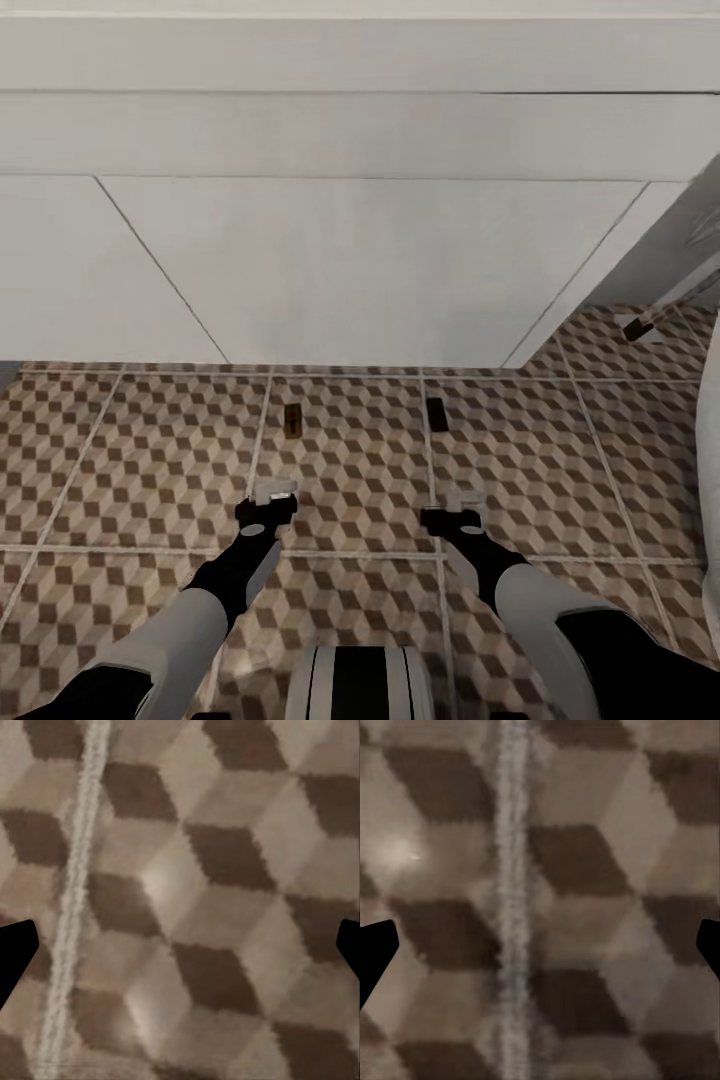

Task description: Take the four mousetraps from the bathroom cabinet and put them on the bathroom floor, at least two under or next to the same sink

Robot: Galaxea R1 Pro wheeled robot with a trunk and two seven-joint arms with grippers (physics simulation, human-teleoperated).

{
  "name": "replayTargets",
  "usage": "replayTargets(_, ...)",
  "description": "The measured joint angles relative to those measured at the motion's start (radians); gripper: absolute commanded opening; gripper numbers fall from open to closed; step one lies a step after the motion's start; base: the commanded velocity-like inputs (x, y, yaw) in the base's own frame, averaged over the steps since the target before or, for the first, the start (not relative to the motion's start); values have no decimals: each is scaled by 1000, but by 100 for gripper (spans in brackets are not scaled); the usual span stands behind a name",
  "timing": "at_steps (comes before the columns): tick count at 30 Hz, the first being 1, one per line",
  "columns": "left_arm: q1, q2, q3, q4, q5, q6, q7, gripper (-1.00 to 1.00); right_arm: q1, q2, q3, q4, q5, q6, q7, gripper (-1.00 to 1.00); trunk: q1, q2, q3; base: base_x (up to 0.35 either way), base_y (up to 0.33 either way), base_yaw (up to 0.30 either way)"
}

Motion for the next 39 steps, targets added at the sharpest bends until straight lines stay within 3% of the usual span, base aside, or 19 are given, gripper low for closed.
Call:
replayTargets(29, 0, -2, 1, -1, 0, -3, 0, 100, 1, -3, 0, 1, -7, -60, 0, 100, 0, 0, 0, -344, 0, 0)
replayTargets(39, 0, -2, 5, -1, 0, -7, 0, 100, 1, -1, 1, 2, -5, -60, 0, 100, -1, 0, 0, -106, 0, 0)
